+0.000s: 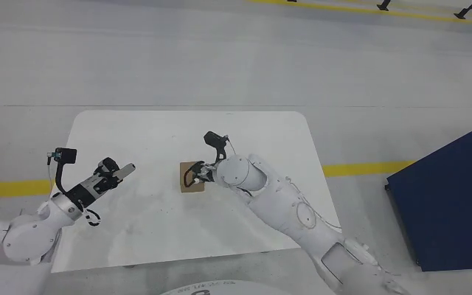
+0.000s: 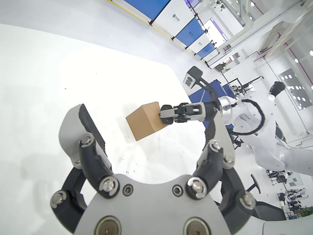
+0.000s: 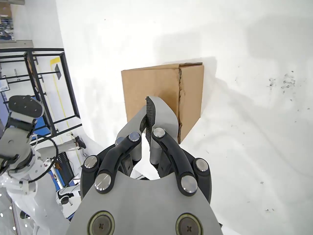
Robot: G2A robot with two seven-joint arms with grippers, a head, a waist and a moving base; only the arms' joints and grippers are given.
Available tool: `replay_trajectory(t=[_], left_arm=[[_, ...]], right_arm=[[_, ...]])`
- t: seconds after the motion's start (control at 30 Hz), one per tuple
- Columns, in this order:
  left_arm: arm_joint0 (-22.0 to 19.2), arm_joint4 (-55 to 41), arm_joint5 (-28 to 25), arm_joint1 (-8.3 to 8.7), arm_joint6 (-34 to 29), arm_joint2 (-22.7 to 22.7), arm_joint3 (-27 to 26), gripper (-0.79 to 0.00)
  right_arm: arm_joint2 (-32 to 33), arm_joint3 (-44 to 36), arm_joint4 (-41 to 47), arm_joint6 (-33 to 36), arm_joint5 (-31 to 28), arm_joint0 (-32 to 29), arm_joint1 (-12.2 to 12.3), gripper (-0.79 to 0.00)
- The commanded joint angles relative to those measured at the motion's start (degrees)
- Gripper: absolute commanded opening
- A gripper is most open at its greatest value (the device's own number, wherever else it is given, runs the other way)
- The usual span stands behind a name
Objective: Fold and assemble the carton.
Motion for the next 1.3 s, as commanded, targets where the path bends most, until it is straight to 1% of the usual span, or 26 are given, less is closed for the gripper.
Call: replay_trajectory(t=[0.0,0.13,0.27,0.37,0.57,0.63,0.73,0.8,0.97,1.07,1.13,1.27], left_arm=[[0.0,0.0,0.0,0.0,0.0,0.0,0.0,0.0],[0.0,0.0,0.0,0.0,0.0,0.0,0.0,0.0],[0.0,0.0,0.0,0.0,0.0,0.0,0.0,0.0],[0.0,0.0,0.0,0.0,0.0,0.0,0.0,0.0],[0.0,0.0,0.0,0.0,0.0,0.0,0.0,0.0],[0.0,0.0,0.0,0.0,0.0,0.0,0.0,0.0],[0.0,0.0,0.0,0.0,0.0,0.0,0.0,0.0],[0.0,0.0,0.0,0.0,0.0,0.0,0.0,0.0],[0.0,0.0,0.0,0.0,0.0,0.0,0.0,0.0],[0.0,0.0,0.0,0.0,0.0,0.0,0.0,0.0],[0.0,0.0,0.0,0.0,0.0,0.0,0.0,0.0],[0.0,0.0,0.0,0.0,0.0,0.0,0.0,0.0]], right_arm=[[-1.5,2.0,0.6,-0.6,0.6,1.7,-0.8,-0.785],[-1.9,1.8,1.3,-2.3,0.0,1.9,-1.3,-0.785],[0.2,-0.5,1.8,-3.9,-2.2,-0.4,-0.8,-0.785],[1.1,-1.0,1.8,-3.6,-3.0,-1.3,-0.6,-0.785],[-0.8,2.3,1.8,-2.6,-2.0,1.3,-1.5,-0.785],[-1.1,1.9,2.0,-2.3,-3.9,1.6,-1.6,-0.785],[1.9,-0.1,3.9,-3.4,-10.1,-0.8,-1.0,-0.785],[5.4,-1.1,5.2,-3.2,-14.8,-3.5,0.0,-0.785],[14.5,-0.8,8.3,-0.9,-21.2,-9.7,2.2,-0.785],[17.4,0.7,10.2,0.3,-22.8,-11.1,2.8,-0.785],[17.4,2.4,10.3,1.8,-22.7,-10.4,2.8,-0.785],[12.8,6.3,8.8,2.9,-19.9,-6.0,1.8,-0.785]])
